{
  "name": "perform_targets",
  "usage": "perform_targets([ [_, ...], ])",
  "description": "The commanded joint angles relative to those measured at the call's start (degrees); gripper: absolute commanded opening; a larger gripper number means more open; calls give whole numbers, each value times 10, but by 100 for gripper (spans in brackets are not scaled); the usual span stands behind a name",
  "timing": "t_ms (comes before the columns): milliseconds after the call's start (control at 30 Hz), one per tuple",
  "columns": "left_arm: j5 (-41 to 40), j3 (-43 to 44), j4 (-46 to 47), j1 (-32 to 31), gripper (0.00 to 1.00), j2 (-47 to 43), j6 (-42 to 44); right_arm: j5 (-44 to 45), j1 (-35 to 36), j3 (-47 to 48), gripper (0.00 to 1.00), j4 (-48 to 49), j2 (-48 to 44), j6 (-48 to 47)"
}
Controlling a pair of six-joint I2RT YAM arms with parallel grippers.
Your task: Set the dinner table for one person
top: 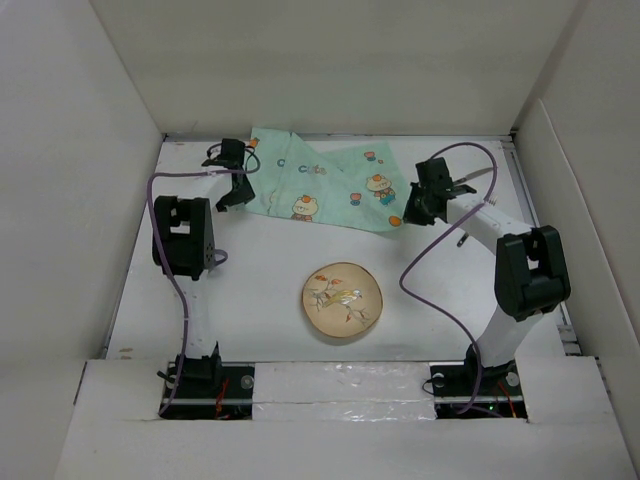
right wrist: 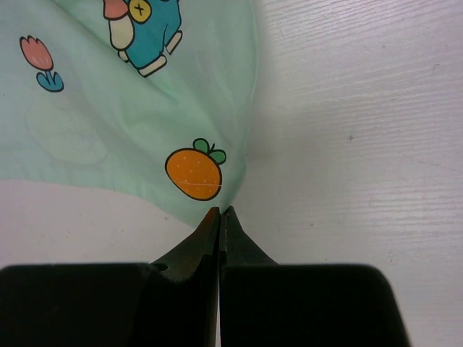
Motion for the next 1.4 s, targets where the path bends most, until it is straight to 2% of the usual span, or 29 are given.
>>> perform_targets([
  [0, -23, 31, -8, 8, 55, -2, -19, -10, 8, 19, 0, 24, -1, -10],
  [200, -13, 51, -26, 14, 57, 33, -8, -22, 13, 16, 0, 32, -1, -9],
  [267, -10, 60, -33, 14, 55, 46, -1, -31, 13, 14, 0, 38, -1, -4],
  [333, -10, 59, -32, 14, 47, 52, 3, -35, 8, 12, 0, 45, -2, -2],
  [367, -9, 59, -32, 14, 39, 57, 3, -35, 8, 12, 0, 45, -4, -1],
  [433, -7, 54, -32, 14, 29, 62, 2, -35, 8, 14, 0, 45, -4, -1],
  [467, -1, 45, -27, 14, 16, 61, 1, -35, 8, 17, 0, 46, -4, -1],
  [500, -1, 45, -26, 14, 16, 61, 1, -35, 8, 19, 0, 46, -4, -1],
  [567, -6, 39, -23, 19, 0, 54, -3, -35, 2, 22, 0, 45, -4, -1],
  [700, 7, 51, -17, 19, 0, 17, 3, -34, 2, 44, 0, 40, -6, -1],
  [833, 49, 130, -36, 19, 0, -48, 9, -54, 2, 82, 0, 19, -30, 0],
  [900, 59, 152, -39, 19, 0, -81, 7, -48, 2, 100, 0, 5, -70, 0],
  [933, 81, 169, -30, 19, 0, -141, 2, -43, 2, 125, 0, -1, -104, -1],
  [1033, 94, 185, -19, 19, 0, -182, -8, -25, 2, 142, 0, -1, -155, -2],
  [1167, 110, 220, -8, 19, 0, -267, -25, -9, -4, 213, 0, -20, -211, -4],
  [1267, 112, 234, 6, 19, 0, -285, -44, -27, -21, 247, 0, -33, -209, -1],
  [1367, 126, 258, 16, 19, 0, -257, -48, -35, -37, 285, 0, -19, -179, 1],
])
